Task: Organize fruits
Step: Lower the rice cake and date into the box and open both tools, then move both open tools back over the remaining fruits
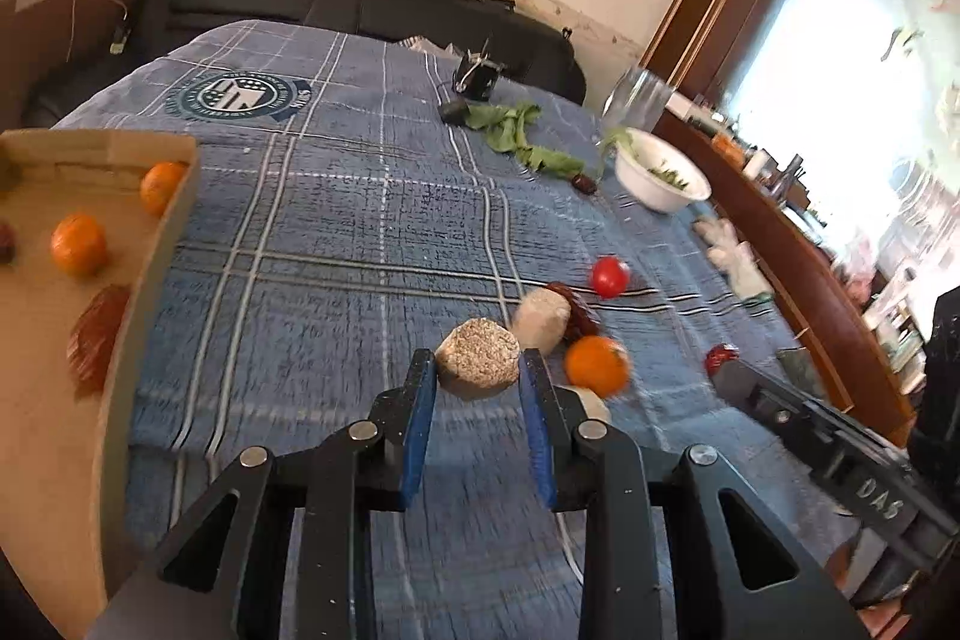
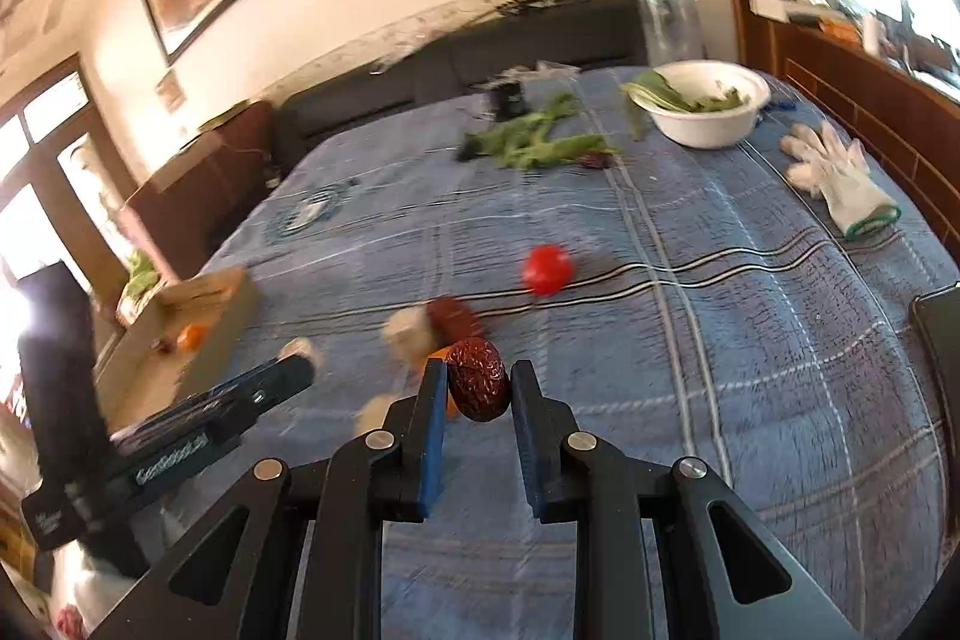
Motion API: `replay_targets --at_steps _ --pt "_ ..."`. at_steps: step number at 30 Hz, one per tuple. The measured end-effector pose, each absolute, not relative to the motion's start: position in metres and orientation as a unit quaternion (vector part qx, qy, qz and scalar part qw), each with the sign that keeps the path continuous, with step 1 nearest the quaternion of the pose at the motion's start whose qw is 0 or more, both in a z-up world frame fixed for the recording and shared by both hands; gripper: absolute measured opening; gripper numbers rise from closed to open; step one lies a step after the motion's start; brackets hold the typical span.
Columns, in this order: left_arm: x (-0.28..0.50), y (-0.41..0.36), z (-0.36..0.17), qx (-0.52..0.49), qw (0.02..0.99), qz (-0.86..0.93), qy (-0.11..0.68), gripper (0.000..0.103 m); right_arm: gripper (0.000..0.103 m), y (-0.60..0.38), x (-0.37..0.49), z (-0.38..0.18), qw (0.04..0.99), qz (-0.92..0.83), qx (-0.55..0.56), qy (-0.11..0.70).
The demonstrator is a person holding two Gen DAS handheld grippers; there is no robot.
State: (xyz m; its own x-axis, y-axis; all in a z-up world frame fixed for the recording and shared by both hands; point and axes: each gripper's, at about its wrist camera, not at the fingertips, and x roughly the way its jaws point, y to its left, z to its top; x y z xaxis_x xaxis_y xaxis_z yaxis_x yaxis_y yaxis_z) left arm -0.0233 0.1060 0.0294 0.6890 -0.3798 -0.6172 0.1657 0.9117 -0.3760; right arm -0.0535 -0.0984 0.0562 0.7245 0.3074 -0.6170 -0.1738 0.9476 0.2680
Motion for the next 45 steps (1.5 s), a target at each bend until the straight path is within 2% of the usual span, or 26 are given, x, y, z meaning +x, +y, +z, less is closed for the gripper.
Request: replay_targets --at_steps 7,12,22,27,33,37,41,45 --pt "-0.072 0.167 0.062 -0.193 0.901 -0.145 0.361 0.027 0.024 -0.03 -0.07 0.081 0.916 0.203 0.047 0.344" --pt "-0.07 0.235 0.077 -0.173 0.91 -0.053 0.374 0.027 0.024 0.037 -0.067 0.09 0.893 0.277 0.035 0.352" --pt "-0.025 0.338 0.042 -0.199 0.863 0.068 0.459 0.028 0.024 0.155 -0.029 0.063 0.842 0.342 -0.019 0.416" --pt "-0.013 0.35 0.026 -0.208 0.844 0.067 0.489 0.028 0.024 0.181 -0.008 0.041 0.83 0.335 -0.032 0.444" --pt "-0.009 0.351 0.025 -0.211 0.843 0.065 0.491 0.028 0.025 0.197 0.003 0.025 0.823 0.329 -0.043 0.462" --pt "-0.012 0.355 0.025 -0.23 0.844 0.055 0.482 0.039 0.025 0.2 0.001 0.021 0.825 0.324 -0.051 0.46" --pt "-0.023 0.358 0.035 -0.24 0.854 0.06 0.458 0.042 0.026 0.199 0.002 0.025 0.832 0.327 -0.045 0.447" --pt "-0.039 0.357 0.053 -0.245 0.866 0.064 0.431 0.048 0.035 0.185 -0.004 0.042 0.84 0.334 -0.026 0.427"
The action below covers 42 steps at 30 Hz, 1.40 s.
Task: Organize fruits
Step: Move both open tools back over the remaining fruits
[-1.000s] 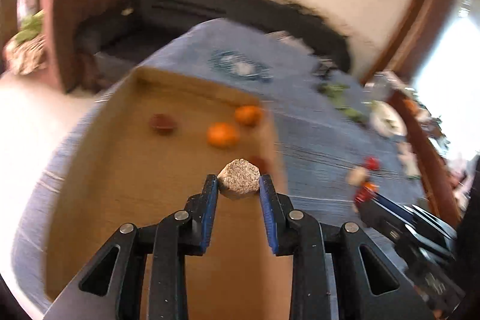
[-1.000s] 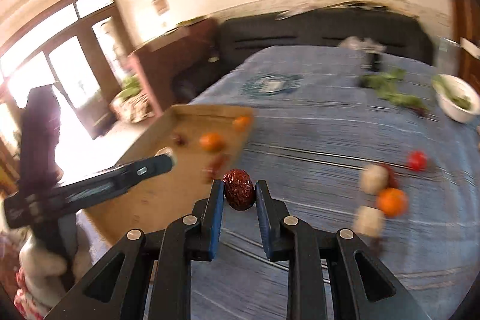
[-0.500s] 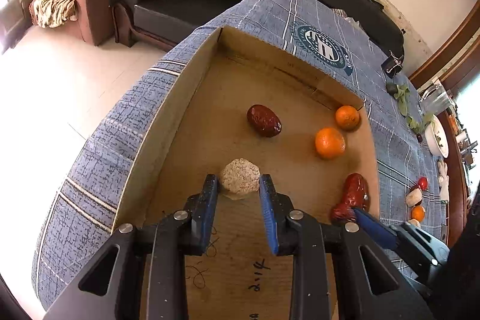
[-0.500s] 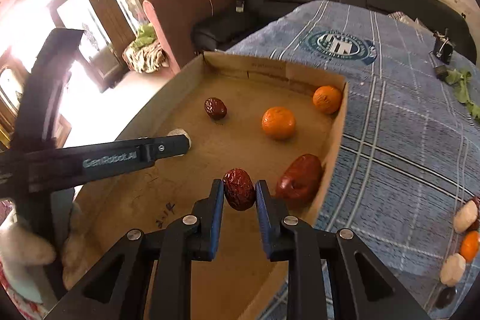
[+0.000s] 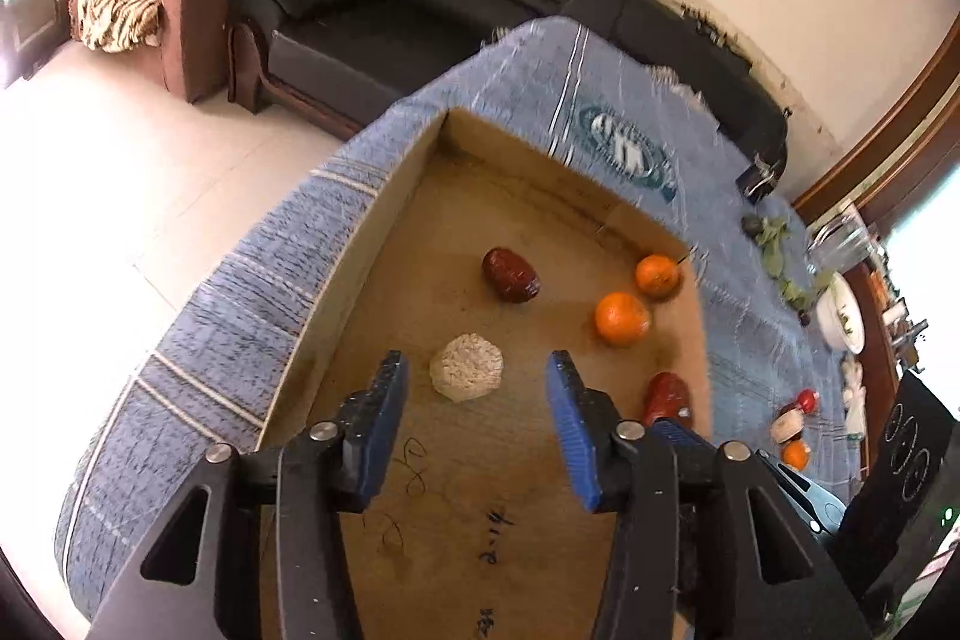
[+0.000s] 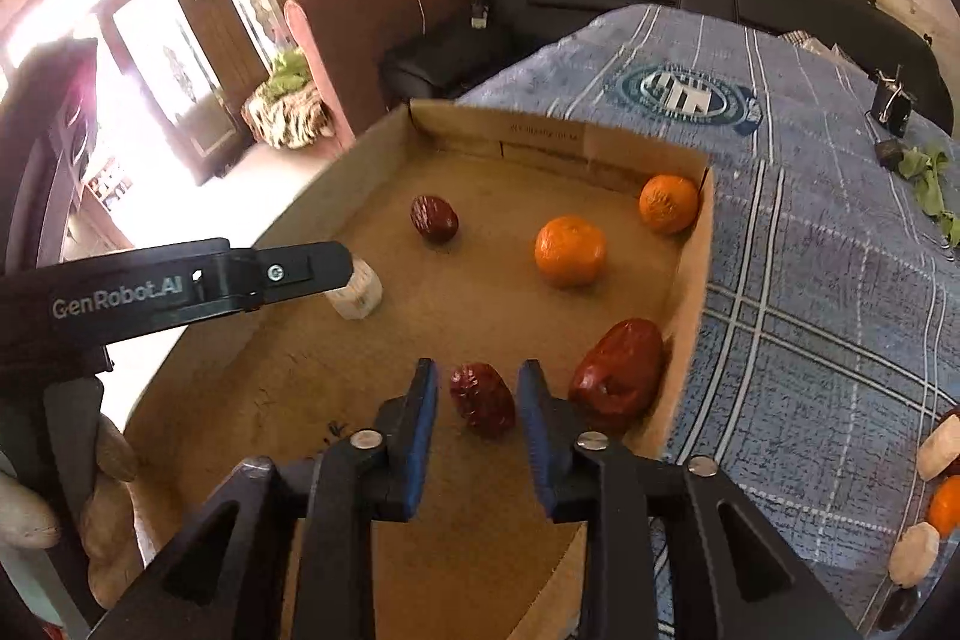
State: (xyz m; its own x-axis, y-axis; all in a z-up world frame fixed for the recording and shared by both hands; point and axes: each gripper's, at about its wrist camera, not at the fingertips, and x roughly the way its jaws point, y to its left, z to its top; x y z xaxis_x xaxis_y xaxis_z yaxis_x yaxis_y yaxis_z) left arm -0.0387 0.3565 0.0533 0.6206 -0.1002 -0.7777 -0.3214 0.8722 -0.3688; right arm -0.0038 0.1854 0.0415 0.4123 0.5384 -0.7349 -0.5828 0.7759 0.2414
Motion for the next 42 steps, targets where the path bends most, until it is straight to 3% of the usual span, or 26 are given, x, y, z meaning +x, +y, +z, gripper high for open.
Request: replay_targets --at_steps 7,23,28,42 --pt "-0.068 0.32 0.085 -0.227 0.889 0.036 0.396 0.063 0.043 0.122 -0.02 0.073 0.863 0.321 0.017 0.39" --pt "-0.067 0.202 0.041 -0.159 0.871 -0.029 0.464 0.064 0.047 -0.103 -0.047 0.06 0.9 0.162 0.114 0.389" --pt "-0.087 0.177 0.017 -0.12 0.856 -0.054 0.5 0.064 0.047 -0.115 -0.046 0.053 0.897 0.164 0.122 0.391" --pt "-0.122 0.168 0.024 -0.048 0.86 -0.059 0.504 0.064 0.05 -0.132 -0.05 0.042 0.894 0.166 0.138 0.392"
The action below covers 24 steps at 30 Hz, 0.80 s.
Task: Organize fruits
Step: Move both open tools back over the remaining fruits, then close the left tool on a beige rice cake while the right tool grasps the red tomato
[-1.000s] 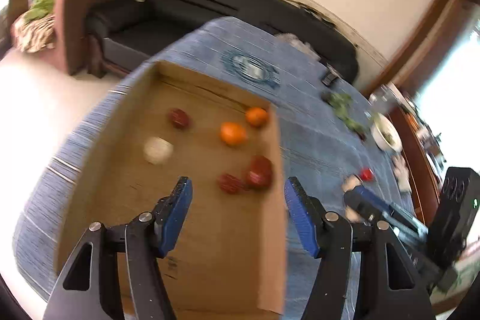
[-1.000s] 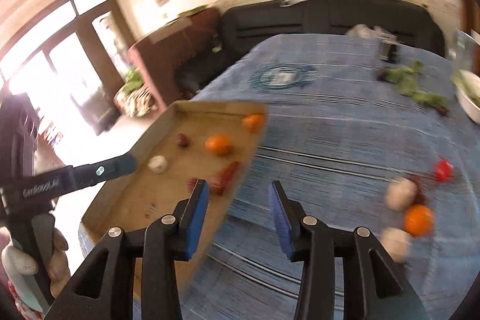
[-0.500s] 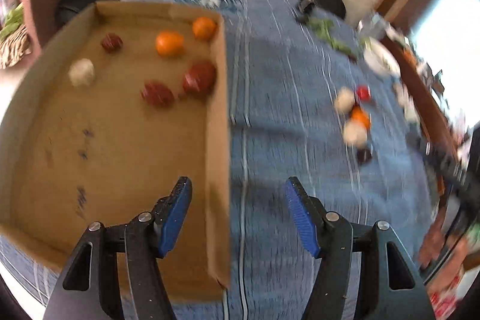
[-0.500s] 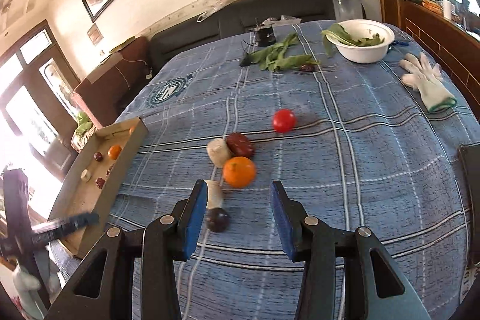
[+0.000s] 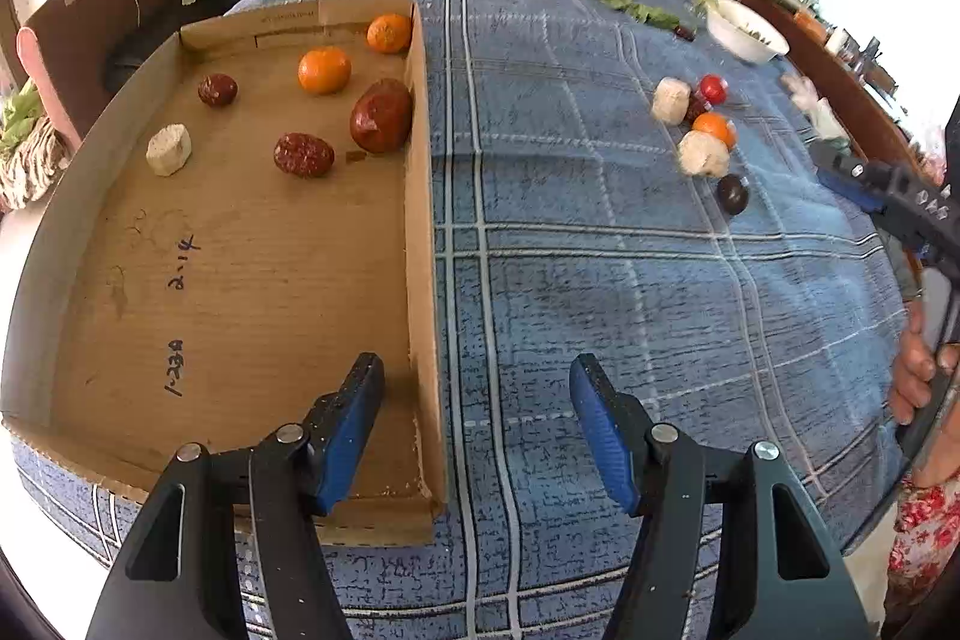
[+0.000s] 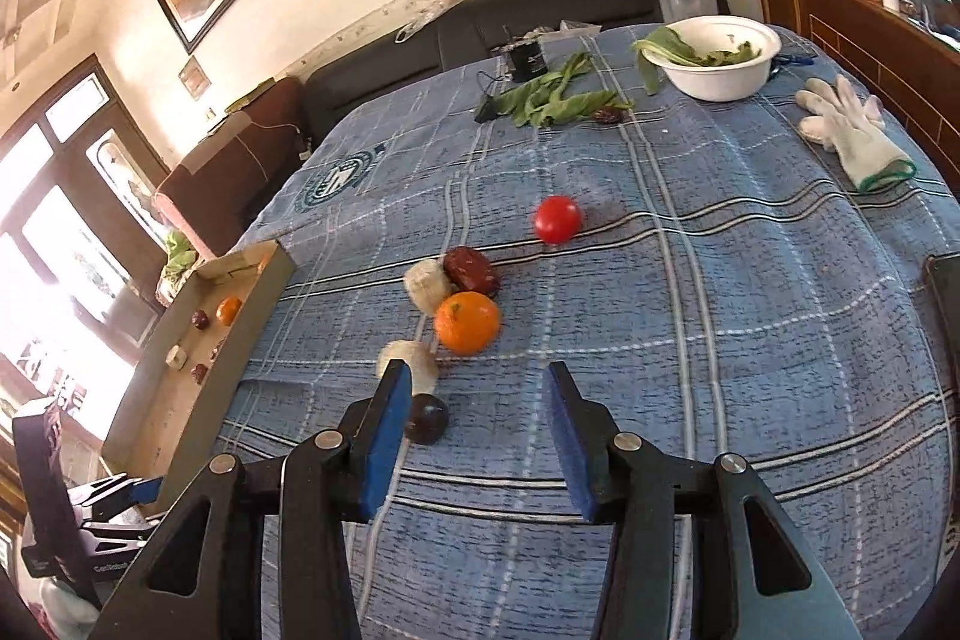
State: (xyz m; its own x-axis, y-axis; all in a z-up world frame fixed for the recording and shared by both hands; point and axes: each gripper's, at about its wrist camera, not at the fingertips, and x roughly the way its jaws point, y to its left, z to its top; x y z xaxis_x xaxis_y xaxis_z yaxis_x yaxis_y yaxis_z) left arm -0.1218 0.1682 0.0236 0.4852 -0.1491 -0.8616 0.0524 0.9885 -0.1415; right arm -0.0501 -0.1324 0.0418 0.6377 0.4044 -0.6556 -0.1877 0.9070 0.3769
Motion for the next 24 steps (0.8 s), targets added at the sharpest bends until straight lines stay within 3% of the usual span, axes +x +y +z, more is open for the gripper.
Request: replay_targets --at_steps 11,21,24 --pt "-0.117 0.144 0.087 -0.092 0.902 -0.116 0.405 0.064 0.05 -0.143 -0.017 0.037 0.892 0.148 0.137 0.404" --pt "-0.048 0.083 0.053 -0.057 0.897 -0.154 0.41 0.063 0.05 -0.129 0.019 0.025 0.886 0.16 0.126 0.416" --pt "-0.029 0.075 0.038 -0.071 0.885 -0.168 0.428 0.055 0.049 -0.121 0.024 0.021 0.884 0.176 0.116 0.417"
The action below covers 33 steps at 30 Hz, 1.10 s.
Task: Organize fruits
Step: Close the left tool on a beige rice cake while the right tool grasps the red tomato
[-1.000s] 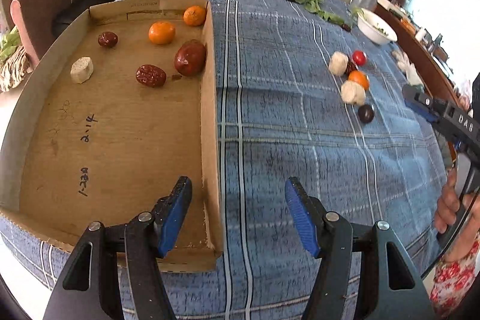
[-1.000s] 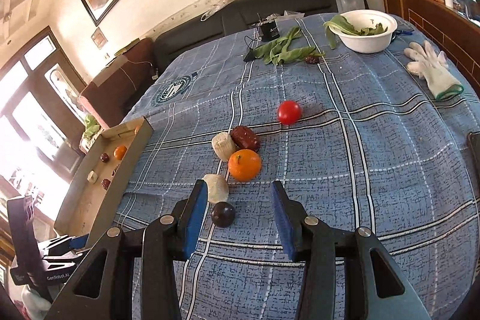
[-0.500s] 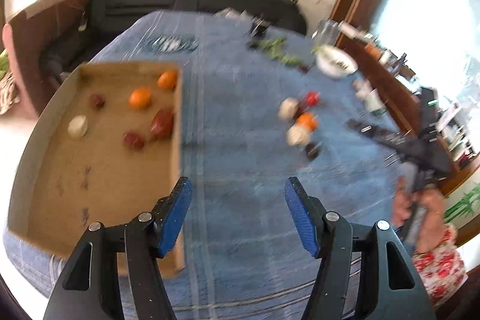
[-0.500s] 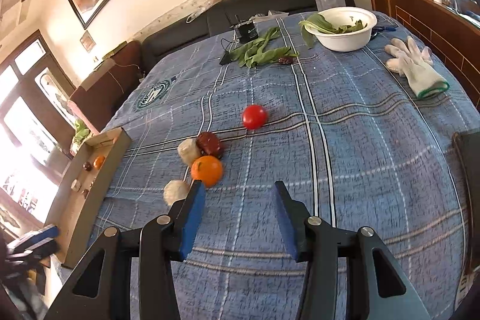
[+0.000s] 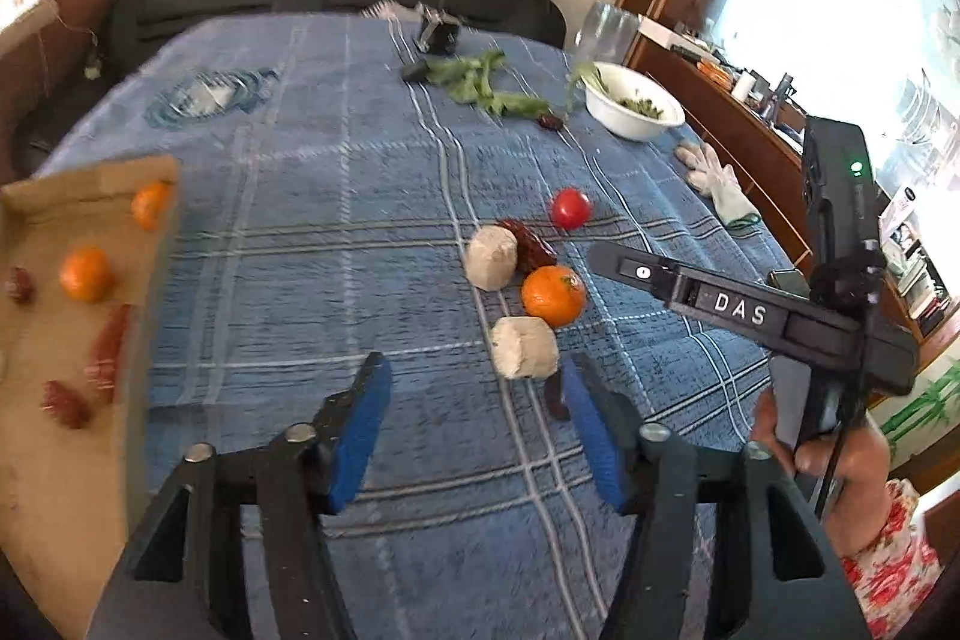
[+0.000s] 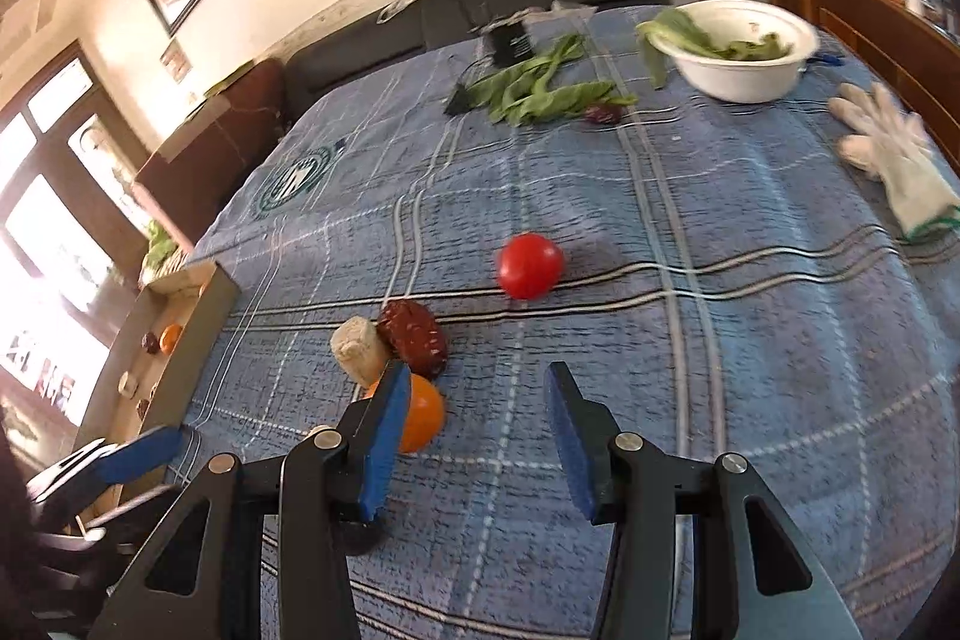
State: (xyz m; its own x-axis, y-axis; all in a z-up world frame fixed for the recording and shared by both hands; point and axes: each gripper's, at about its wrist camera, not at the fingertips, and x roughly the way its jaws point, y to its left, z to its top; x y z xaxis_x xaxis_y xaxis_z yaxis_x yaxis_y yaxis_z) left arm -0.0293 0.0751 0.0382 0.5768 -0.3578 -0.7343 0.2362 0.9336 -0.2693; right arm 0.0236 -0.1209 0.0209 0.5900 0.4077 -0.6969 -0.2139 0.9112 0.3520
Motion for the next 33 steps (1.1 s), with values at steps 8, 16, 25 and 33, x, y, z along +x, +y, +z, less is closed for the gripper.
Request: replay_targets --at_steps 8,16,25,33 --pt "0.029 0.078 0.024 -0.152 0.874 -0.148 0.437 0.054 0.049 -0.119 0.052 0.019 0.899 0.128 0.108 0.404" --pt "0.062 0.055 0.002 -0.141 0.868 -0.164 0.447 0.045 0.042 -0.116 0.076 0.01 0.897 0.121 0.097 0.413" --pt "0.057 0.046 0.0 -0.115 0.873 -0.178 0.439 0.028 0.032 -0.117 0.075 0.005 0.898 0.12 0.097 0.413" --pt "0.061 0.054 -0.004 -0.145 0.866 -0.195 0.438 0.028 0.033 -0.12 0.069 0.006 0.899 0.116 0.112 0.407"
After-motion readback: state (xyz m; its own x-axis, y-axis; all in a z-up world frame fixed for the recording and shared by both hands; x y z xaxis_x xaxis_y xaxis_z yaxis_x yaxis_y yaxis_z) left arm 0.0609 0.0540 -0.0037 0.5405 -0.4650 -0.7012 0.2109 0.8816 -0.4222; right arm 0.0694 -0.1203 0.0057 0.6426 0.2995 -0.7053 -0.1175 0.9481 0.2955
